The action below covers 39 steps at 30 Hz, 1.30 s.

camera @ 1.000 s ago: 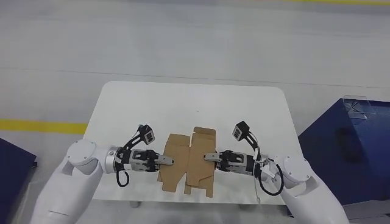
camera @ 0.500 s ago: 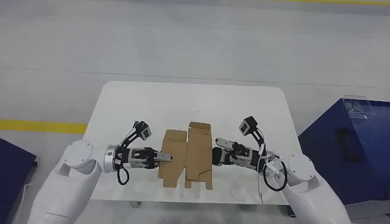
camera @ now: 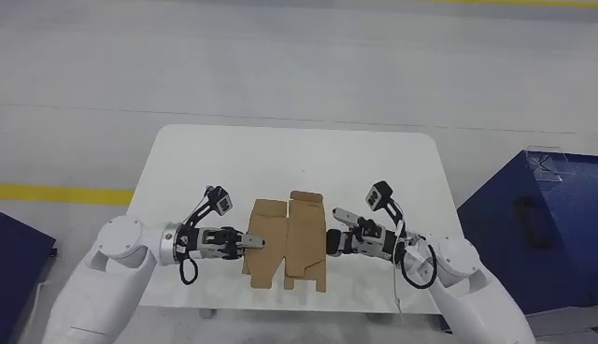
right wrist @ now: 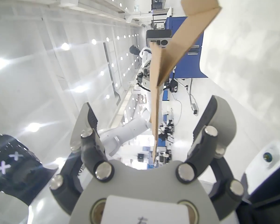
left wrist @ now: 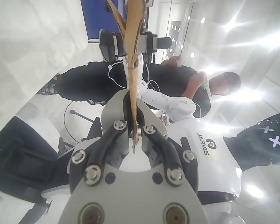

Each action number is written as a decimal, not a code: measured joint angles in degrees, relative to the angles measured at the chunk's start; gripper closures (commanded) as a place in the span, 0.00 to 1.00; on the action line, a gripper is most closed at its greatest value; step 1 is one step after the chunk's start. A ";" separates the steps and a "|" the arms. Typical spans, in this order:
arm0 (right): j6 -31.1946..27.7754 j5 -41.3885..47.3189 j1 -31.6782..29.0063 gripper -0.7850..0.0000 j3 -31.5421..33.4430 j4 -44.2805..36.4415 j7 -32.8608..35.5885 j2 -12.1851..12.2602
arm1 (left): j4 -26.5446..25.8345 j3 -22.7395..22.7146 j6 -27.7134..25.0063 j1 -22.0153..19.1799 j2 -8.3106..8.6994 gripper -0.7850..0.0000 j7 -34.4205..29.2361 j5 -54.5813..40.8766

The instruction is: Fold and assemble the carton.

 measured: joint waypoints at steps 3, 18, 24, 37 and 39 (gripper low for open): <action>2.96 3.80 1.40 0.00 0.31 2.85 -3.18 -0.43 | -4.88 -2.45 -7.86 3.26 0.94 1.00 0.25 7.09; -2.91 -7.00 3.03 0.55 -2.88 -0.30 -2.37 -0.79 | -11.05 -8.09 -16.33 9.51 2.83 1.00 -4.93 4.27; -3.32 -6.41 2.39 0.68 -3.29 -1.23 -0.79 -0.91 | -9.84 -7.10 -16.79 8.54 2.96 1.00 -5.05 4.07; -4.89 -8.60 2.01 1.00 -1.35 -2.97 -4.10 -0.94 | -8.54 -6.24 -16.84 7.96 3.20 0.00 -2.38 3.62; -4.04 -6.97 1.83 1.00 -0.18 -2.77 -4.01 -0.86 | -8.55 -6.24 -16.84 7.96 3.20 0.00 -2.41 3.63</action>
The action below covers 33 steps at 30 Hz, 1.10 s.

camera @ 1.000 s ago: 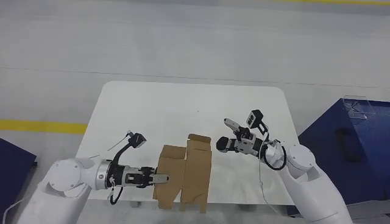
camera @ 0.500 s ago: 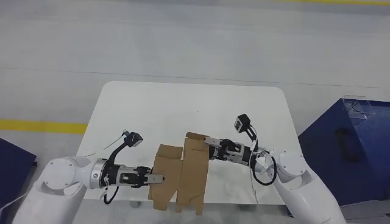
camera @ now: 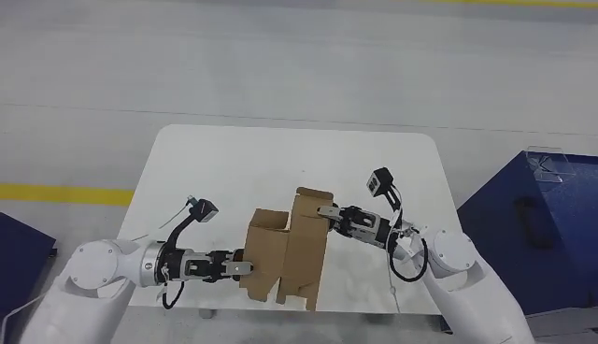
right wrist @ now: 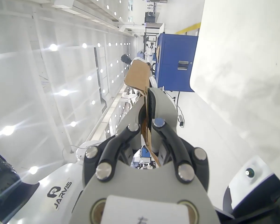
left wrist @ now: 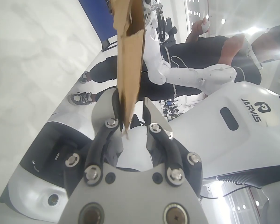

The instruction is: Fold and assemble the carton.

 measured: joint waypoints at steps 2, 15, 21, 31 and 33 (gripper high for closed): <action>2.08 2.22 0.10 1.00 1.72 0.20 0.66 0.18 | -0.01 0.00 -0.01 0.00 0.00 0.00 -0.01 0.01; 2.59 2.24 -1.21 1.00 5.27 -1.60 -1.36 0.57 | -0.60 -1.89 -2.41 0.94 0.22 0.00 3.90 -0.17; 1.71 2.09 -3.81 1.00 8.00 -3.24 -1.80 0.87 | -11.86 -5.73 -6.99 6.89 0.81 0.00 18.98 24.72; 0.58 1.99 -4.58 1.00 7.99 -2.95 -2.67 0.67 | -26.01 1.87 -0.26 14.51 -0.24 0.00 44.80 71.24; 0.45 1.80 -4.62 1.00 7.75 -3.02 -2.55 0.62 | -25.84 3.68 0.57 13.70 -0.48 0.00 45.48 73.04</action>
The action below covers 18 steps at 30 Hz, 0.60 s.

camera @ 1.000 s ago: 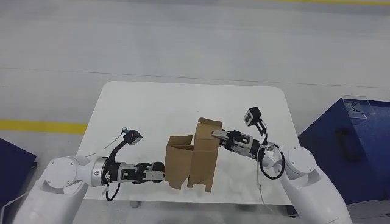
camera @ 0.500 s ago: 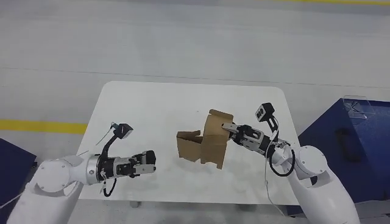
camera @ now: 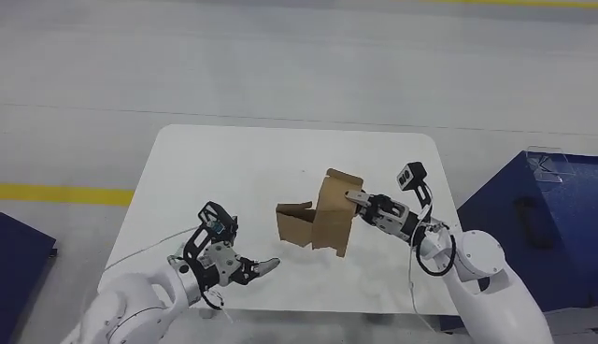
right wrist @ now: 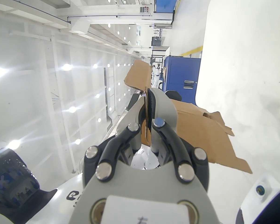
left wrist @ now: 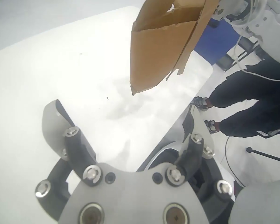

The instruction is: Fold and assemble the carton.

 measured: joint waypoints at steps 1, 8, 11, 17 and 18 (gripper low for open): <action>-0.02 -0.03 -0.01 1.00 -0.22 -0.08 0.24 -0.03 | 0.29 1.14 0.59 -0.80 -0.17 0.00 -0.05 0.50; -0.63 -0.83 -0.24 1.00 -1.66 -0.69 0.26 -0.29 | 2.65 5.78 0.99 -6.13 -1.00 0.00 -2.98 -3.05; -0.52 -1.07 -0.06 1.00 -2.18 -0.48 0.03 -0.41 | 2.64 6.80 -0.85 -7.24 -1.08 0.00 -5.49 -6.23; -0.11 -1.59 0.45 1.00 -3.00 -0.21 -0.07 -0.60 | 1.14 6.76 -3.82 -7.86 -0.81 0.00 -10.34 -11.65; -0.02 -1.63 0.57 1.00 -3.18 -0.17 -0.15 -0.64 | 0.81 6.71 -4.45 -7.85 -0.74 0.00 -10.93 -12.17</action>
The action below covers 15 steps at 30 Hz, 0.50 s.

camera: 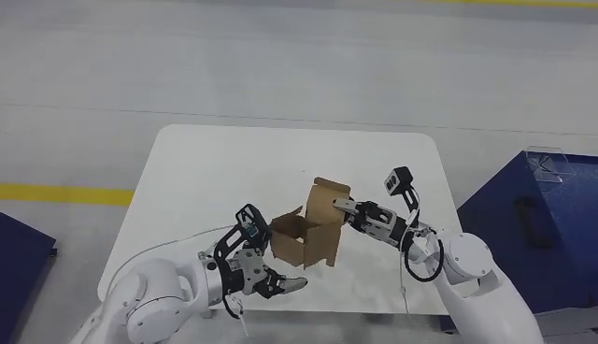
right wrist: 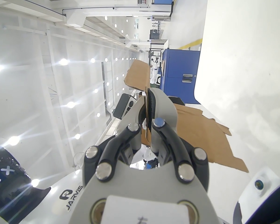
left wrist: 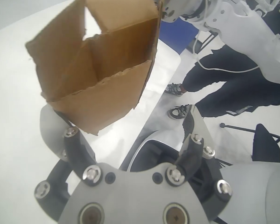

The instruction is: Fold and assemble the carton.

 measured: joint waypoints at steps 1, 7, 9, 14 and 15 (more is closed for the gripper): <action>0.12 0.03 0.13 1.00 -0.15 0.03 -0.06 -0.04 | -0.20 0.00 -0.40 0.02 0.06 0.00 -0.38 -0.05; 1.87 -0.05 1.22 1.00 -2.69 0.09 -1.80 -0.57 | -0.56 1.55 -2.94 -0.16 0.17 0.00 -2.35 -2.63; 2.68 0.04 1.72 1.00 -3.84 0.18 -2.14 -0.79 | -0.88 2.00 -3.28 -0.45 0.19 0.00 -2.92 -3.10; 5.08 3.78 3.43 1.00 -7.27 1.55 -1.50 -1.61 | -1.44 3.28 -3.61 -1.29 0.14 0.00 -3.22 -3.85; 5.18 3.87 3.69 1.00 -7.89 1.83 -1.53 -1.74 | -1.44 3.49 -3.61 -1.50 0.12 0.00 -3.22 -3.94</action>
